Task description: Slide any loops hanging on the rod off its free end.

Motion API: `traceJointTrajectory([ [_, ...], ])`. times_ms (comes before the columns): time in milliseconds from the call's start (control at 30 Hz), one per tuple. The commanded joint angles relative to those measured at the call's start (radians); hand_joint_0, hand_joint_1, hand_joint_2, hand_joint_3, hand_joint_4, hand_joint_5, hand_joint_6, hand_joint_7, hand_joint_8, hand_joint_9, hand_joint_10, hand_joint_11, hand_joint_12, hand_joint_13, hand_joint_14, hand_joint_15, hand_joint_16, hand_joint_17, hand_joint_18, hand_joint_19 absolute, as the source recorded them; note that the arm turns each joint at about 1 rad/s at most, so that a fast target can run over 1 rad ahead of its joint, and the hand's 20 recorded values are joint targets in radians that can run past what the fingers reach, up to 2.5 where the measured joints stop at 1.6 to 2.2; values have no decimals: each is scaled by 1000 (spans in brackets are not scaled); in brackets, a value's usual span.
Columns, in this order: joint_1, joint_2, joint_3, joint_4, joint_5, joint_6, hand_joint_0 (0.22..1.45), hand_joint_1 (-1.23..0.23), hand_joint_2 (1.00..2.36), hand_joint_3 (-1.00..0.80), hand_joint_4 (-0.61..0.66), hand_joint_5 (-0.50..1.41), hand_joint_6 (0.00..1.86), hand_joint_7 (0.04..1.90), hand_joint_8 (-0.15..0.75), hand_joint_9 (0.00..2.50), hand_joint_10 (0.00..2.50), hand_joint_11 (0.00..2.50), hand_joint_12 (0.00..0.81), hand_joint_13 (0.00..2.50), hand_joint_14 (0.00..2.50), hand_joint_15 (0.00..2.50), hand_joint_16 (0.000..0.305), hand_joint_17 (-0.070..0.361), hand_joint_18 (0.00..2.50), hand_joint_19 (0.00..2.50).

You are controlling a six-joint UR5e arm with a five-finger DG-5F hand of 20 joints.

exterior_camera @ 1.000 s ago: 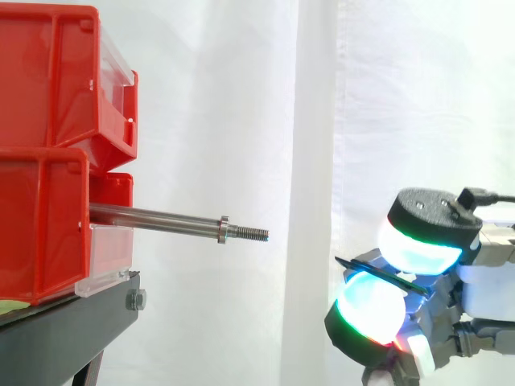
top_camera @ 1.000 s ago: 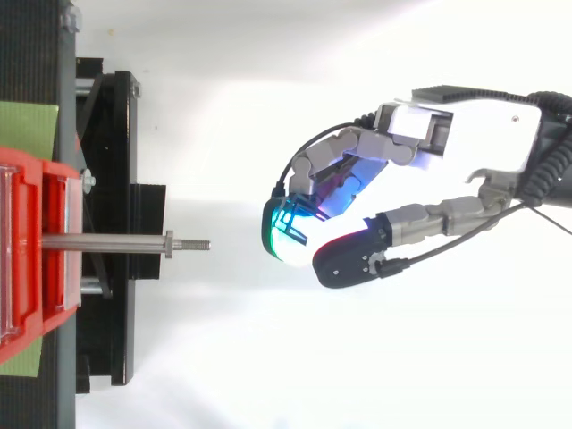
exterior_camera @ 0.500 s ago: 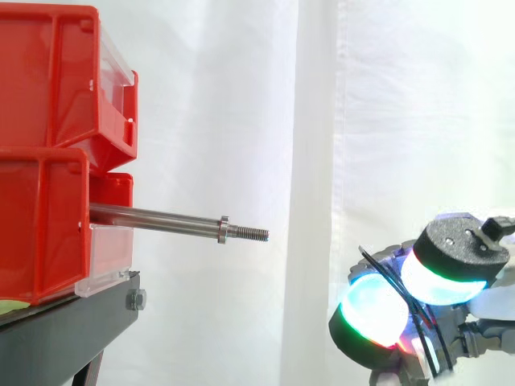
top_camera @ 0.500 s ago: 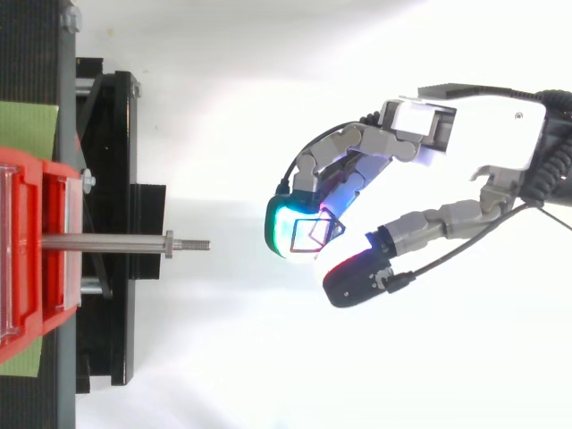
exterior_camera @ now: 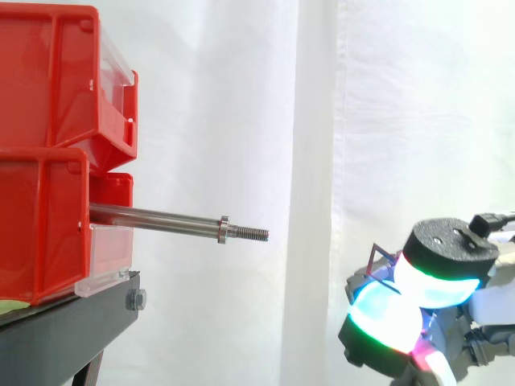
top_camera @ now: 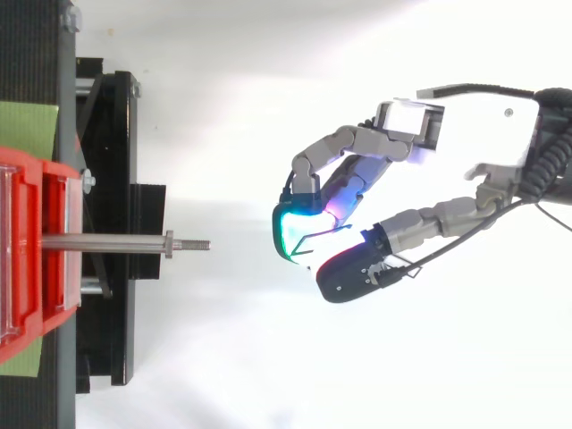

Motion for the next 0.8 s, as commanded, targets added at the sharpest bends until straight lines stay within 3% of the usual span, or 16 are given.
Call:
traceJointTrajectory([
  [0, 2, 0, 5, -40, -2, 1, 695, -771, 1019, -233, 31, -193, 923, 1120, 342, 971, 13, 633, 329, 884, 11, 322, 45, 100, 763, 388],
  [233, 2, 0, 5, -40, 1, 1, 710, -779, 1013, -325, 71, -193, 922, 1093, 340, 1001, 15, 662, 327, 899, 12, 331, 43, 97, 763, 404],
  [533, 2, 0, 5, -42, 2, 3, 648, -728, 1016, -175, 91, -154, 909, 1236, 376, 1155, 18, 681, 343, 957, 11, 341, 47, 105, 830, 430],
  [767, 3, 0, 5, -91, 1, 49, 611, -665, 1010, -232, 177, -150, 895, 1208, 390, 1169, 13, 648, 374, 970, 11, 335, 53, 119, 857, 417],
])
